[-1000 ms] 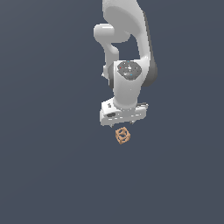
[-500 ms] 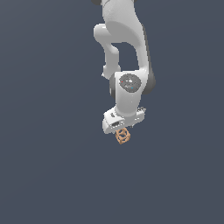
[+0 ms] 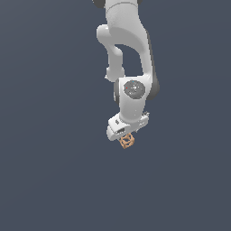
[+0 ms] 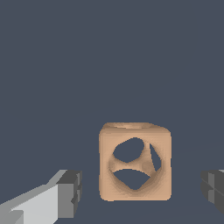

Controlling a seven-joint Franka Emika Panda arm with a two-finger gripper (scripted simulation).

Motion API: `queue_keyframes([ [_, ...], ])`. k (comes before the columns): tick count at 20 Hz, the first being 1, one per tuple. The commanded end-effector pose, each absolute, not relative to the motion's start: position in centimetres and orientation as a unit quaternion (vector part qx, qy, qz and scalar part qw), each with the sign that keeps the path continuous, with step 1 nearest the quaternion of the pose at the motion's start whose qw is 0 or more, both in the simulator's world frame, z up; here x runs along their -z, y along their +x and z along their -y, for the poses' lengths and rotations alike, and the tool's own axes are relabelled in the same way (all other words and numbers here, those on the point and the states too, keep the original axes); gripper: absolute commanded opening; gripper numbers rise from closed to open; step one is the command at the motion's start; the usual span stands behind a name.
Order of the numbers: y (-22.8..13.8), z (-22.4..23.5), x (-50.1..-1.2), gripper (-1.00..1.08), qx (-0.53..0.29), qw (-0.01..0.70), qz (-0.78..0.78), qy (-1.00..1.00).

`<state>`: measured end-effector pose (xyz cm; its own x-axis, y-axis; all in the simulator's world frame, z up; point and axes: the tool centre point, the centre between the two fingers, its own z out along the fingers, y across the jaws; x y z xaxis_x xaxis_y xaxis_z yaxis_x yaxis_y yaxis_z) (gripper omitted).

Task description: Pick up the object and move it to a goal position.

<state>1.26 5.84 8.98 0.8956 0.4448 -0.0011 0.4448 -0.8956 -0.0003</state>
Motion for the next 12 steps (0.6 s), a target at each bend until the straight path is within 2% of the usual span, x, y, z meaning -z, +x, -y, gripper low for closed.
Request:
queue_keyframes([
  [1, 1.3, -5.8, -8.9, 1.0, 0.0, 0.0, 0.229, -0.974],
  [12, 1.2, -5.9, -4.3, 1.0, 0.0, 0.0, 0.231, -0.973],
])
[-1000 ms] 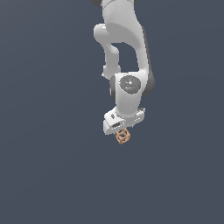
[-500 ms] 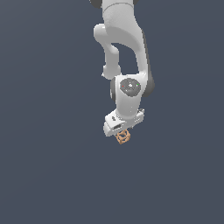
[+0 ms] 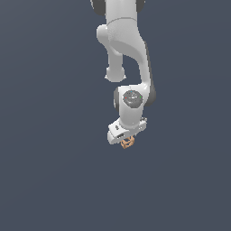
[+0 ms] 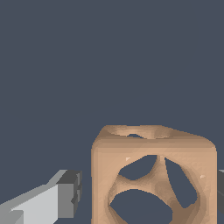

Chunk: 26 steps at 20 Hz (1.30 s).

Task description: Pick up the object and move it to a goal position.

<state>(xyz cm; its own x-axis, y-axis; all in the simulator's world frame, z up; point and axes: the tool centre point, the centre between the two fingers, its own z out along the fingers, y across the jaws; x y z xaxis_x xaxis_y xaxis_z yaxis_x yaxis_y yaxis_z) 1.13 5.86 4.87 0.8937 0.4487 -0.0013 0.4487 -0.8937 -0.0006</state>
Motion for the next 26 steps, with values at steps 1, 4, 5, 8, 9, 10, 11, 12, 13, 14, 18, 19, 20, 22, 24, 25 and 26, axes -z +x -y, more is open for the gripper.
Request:
queue_keyframes([
  [1, 1.2, -5.9, -4.1, 1.0, 0.0, 0.0, 0.231, -0.973],
  [4, 1.3, -5.9, -3.9, 1.0, 0.0, 0.0, 0.231, -0.973],
  [5, 1.3, -5.9, -3.9, -1.0, 0.0, 0.0, 0.231, -0.973],
  [8, 1.3, -5.9, -3.9, -1.0, 0.0, 0.0, 0.231, -0.973],
  [9, 1.3, -5.9, -3.9, -1.0, 0.0, 0.0, 0.231, -0.973],
  [10, 1.3, -5.9, -3.9, -1.0, 0.0, 0.0, 0.231, -0.973],
  [11, 1.3, -5.9, -3.9, -1.0, 0.0, 0.0, 0.231, -0.973],
  [12, 1.3, -5.9, -3.9, -1.0, 0.0, 0.0, 0.231, -0.973],
  [13, 1.3, -5.9, -3.9, -1.0, 0.0, 0.0, 0.231, -0.973],
  [14, 1.3, -5.9, -3.9, -1.0, 0.0, 0.0, 0.231, -0.973],
  [18, 1.2, -5.8, -4.2, -1.0, 0.0, 0.0, 0.231, -0.973],
  [19, 1.2, -5.8, -4.4, -1.0, 0.0, 0.0, 0.231, -0.973],
  [20, 1.2, -5.8, -4.6, -1.0, 0.0, 0.0, 0.231, -0.973],
  [22, 1.1, -5.8, -5.3, -1.0, 0.0, 0.0, 0.231, -0.973],
  [24, 1.0, -5.7, -6.2, -1.0, 0.0, 0.0, 0.231, -0.973],
  [25, 1.0, -5.7, -6.7, -1.0, 0.0, 0.0, 0.231, -0.973],
  [26, 0.9, -5.7, -7.3, -1.0, 0.0, 0.0, 0.231, -0.973],
])
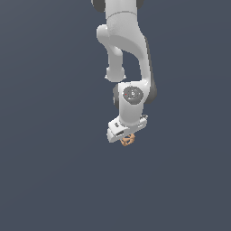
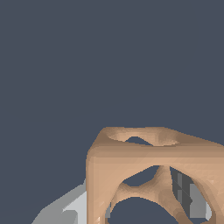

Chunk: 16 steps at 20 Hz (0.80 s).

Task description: Pick up the object and move it to a goal position.

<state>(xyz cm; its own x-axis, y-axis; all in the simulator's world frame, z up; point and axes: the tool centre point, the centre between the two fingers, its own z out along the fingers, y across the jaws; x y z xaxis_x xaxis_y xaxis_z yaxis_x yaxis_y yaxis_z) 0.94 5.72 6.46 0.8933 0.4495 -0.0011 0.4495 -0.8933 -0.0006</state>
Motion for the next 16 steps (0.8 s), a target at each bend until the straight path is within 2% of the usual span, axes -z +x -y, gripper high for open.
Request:
queue_keyframes([
  [1, 0.8, -5.6, -8.0, -1.0, 0.0, 0.0, 0.231, -0.973],
  [16, -0.4, -5.1, -20.7, -1.0, 0.0, 0.0, 0.231, -0.973],
])
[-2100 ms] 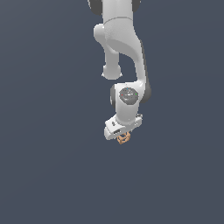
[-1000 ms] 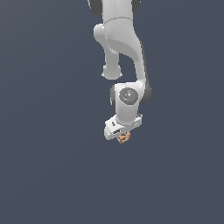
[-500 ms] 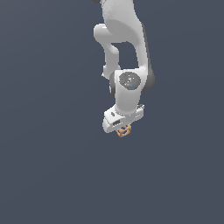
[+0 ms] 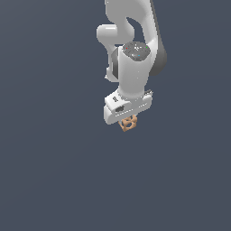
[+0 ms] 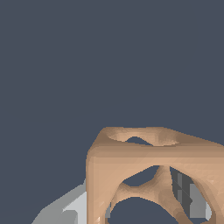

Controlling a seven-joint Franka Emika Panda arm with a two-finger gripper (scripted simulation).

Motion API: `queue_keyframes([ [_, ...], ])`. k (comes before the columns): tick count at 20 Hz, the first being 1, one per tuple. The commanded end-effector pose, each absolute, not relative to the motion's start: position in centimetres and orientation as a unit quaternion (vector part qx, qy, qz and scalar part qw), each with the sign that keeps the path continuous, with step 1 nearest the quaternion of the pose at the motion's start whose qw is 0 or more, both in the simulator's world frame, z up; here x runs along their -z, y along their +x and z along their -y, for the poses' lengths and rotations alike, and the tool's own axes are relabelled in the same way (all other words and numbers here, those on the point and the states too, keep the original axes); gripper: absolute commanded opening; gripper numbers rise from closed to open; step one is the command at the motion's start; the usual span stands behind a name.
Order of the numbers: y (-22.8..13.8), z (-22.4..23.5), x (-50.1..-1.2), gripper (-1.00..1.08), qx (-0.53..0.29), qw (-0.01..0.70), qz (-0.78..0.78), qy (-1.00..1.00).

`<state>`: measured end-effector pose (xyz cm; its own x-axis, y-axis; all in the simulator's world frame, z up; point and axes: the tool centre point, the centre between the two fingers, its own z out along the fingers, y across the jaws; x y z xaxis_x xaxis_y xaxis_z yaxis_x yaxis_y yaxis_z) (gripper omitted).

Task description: Pick up the object and move it to a goal position.

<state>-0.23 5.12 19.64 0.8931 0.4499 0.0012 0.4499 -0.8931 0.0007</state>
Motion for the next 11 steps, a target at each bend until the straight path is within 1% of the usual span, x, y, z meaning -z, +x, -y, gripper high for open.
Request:
queue_keyframes([
  [1, -0.4, -5.0, -21.2, -1.0, 0.0, 0.0, -0.231, 0.973],
  [6, -0.5, -5.0, -23.0, -1.0, 0.0, 0.0, -0.231, 0.973],
  [11, -0.3, -4.9, -23.2, -1.0, 0.0, 0.0, -0.231, 0.973],
])
